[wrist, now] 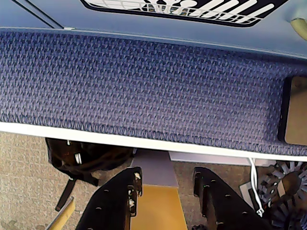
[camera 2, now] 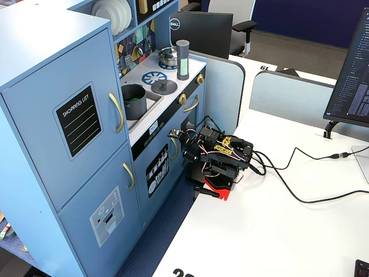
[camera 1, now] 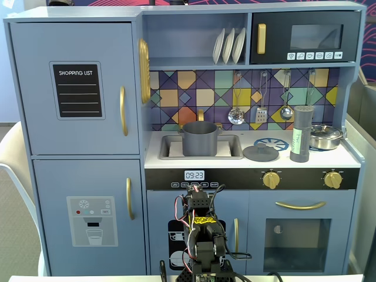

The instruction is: Put salt in the gray recipient

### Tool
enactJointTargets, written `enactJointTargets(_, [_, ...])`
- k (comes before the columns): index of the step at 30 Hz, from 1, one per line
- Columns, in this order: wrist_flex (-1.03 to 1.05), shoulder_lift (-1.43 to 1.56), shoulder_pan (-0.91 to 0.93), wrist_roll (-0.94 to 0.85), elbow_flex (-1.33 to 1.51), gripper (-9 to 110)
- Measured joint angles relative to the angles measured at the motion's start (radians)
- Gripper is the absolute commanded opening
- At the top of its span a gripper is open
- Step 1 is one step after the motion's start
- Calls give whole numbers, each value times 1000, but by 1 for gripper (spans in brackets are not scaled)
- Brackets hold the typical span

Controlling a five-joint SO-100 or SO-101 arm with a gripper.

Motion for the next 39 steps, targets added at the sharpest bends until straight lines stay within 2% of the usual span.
enactJointTargets(13, [0,0,11,-3,0,0])
enactJointTargets(22, [35,2,97,-77,-58,0])
enactJointTargets(27, [-35,-75,259,-123,-235,0])
enactJointTargets(33, [-224,-229,528,-112,-511,0])
enactJointTargets(39, [-301,-437,726,-80,-844,0])
